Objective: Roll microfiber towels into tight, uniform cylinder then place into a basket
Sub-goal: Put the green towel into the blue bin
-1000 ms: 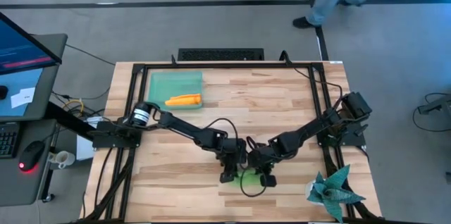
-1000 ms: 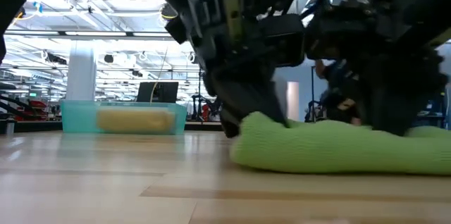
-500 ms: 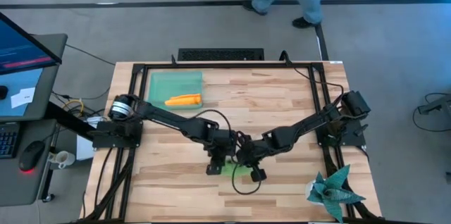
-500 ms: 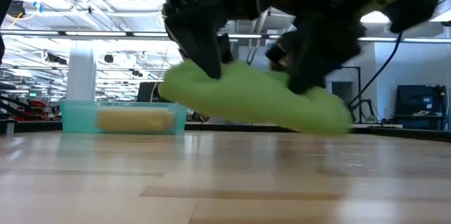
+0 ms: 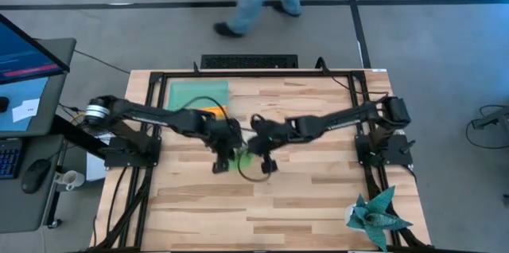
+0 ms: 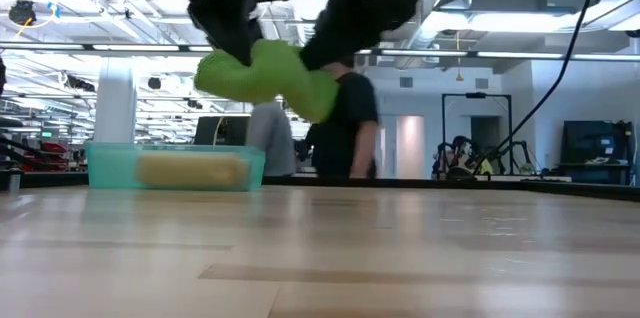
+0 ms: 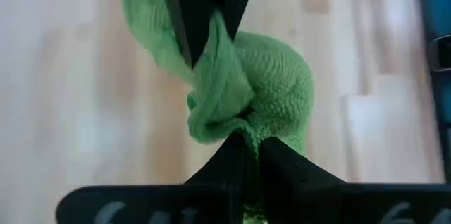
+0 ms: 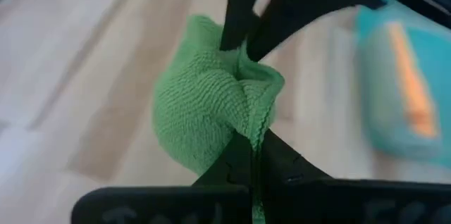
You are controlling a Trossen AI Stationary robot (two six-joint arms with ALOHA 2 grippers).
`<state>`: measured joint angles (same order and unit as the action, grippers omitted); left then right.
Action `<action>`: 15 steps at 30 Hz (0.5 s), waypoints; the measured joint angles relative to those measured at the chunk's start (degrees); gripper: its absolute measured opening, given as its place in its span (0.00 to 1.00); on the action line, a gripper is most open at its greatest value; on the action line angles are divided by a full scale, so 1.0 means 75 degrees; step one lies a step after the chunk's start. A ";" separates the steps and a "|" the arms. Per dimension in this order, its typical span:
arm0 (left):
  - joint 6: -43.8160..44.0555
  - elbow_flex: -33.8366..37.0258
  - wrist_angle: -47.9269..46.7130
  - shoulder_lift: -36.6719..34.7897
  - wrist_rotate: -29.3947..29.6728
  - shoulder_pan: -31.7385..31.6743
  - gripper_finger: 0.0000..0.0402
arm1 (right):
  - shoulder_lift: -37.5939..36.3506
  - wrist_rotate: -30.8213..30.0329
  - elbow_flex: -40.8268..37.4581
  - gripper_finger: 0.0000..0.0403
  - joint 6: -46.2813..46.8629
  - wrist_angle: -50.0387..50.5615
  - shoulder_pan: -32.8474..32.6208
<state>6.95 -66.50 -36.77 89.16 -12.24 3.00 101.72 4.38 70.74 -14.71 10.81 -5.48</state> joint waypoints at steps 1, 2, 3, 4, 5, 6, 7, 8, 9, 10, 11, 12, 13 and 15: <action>-0.0062 0.0151 -0.0140 -0.0254 0.0089 -0.0140 0.02 | 0.0084 0.0004 0.0152 0.05 -0.0118 -0.0020 0.0149; -0.0076 0.0280 -0.0274 -0.0466 0.0148 -0.0298 0.02 | 0.0175 0.0013 0.0300 0.05 -0.0260 -0.0012 0.0297; -0.0085 0.0399 -0.0299 -0.0707 0.0175 -0.0454 0.02 | 0.0309 0.0036 0.0482 0.05 -0.0395 -0.0018 0.0446; -0.0141 0.0528 -0.0424 -0.0941 0.0229 -0.0616 0.02 | 0.0475 0.0082 0.0699 0.05 -0.0501 -0.0022 0.0584; -0.0253 0.0647 -0.0568 -0.1175 0.0281 -0.0774 0.02 | 0.0674 0.0148 0.0915 0.05 -0.0587 -0.0027 0.0726; -0.0420 0.0763 -0.0634 -0.1400 0.0323 -0.0929 0.02 | 0.0877 0.0175 0.1146 0.05 -0.0642 -0.0025 0.0857; -0.0616 0.0872 -0.0745 -0.1586 0.0363 -0.1109 0.02 | 0.1042 0.0179 0.1350 0.04 -0.0686 0.0077 0.0975; -0.0808 0.0960 -0.0888 -0.1779 0.0360 -0.1303 0.02 | 0.1237 0.0186 0.1592 0.04 -0.0744 0.0151 0.1087; -0.0947 0.1044 -0.1069 -0.1971 0.0360 -0.1510 0.02 | 0.1435 0.0191 0.1864 0.04 -0.0844 0.0082 0.1196; -0.1047 0.1080 -0.1267 -0.2104 0.0369 -0.1720 0.02 | 0.1564 0.0198 0.2069 0.04 -0.0945 0.0129 0.1300; -0.1146 0.1109 -0.1317 -0.2231 0.0465 -0.1926 0.02 | 0.1708 0.0200 0.2298 0.04 -0.1055 0.0298 0.1397; -0.1275 0.1160 -0.1417 -0.2354 0.0630 -0.2156 0.02 | 0.1882 0.0198 0.2587 0.04 -0.1152 0.0304 0.1489; -0.1409 0.1198 -0.1636 -0.2458 0.0833 -0.2390 0.02 | 0.2028 0.0201 0.2818 0.04 -0.1254 0.0343 0.1584; -0.1631 0.1245 -0.1700 -0.2574 0.1078 -0.2868 0.02 | 0.2359 0.0198 0.3293 0.04 -0.1447 0.0400 0.1751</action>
<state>-5.28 -57.16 -49.52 69.85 -4.16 -18.51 119.41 5.87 95.44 -25.56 13.81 7.65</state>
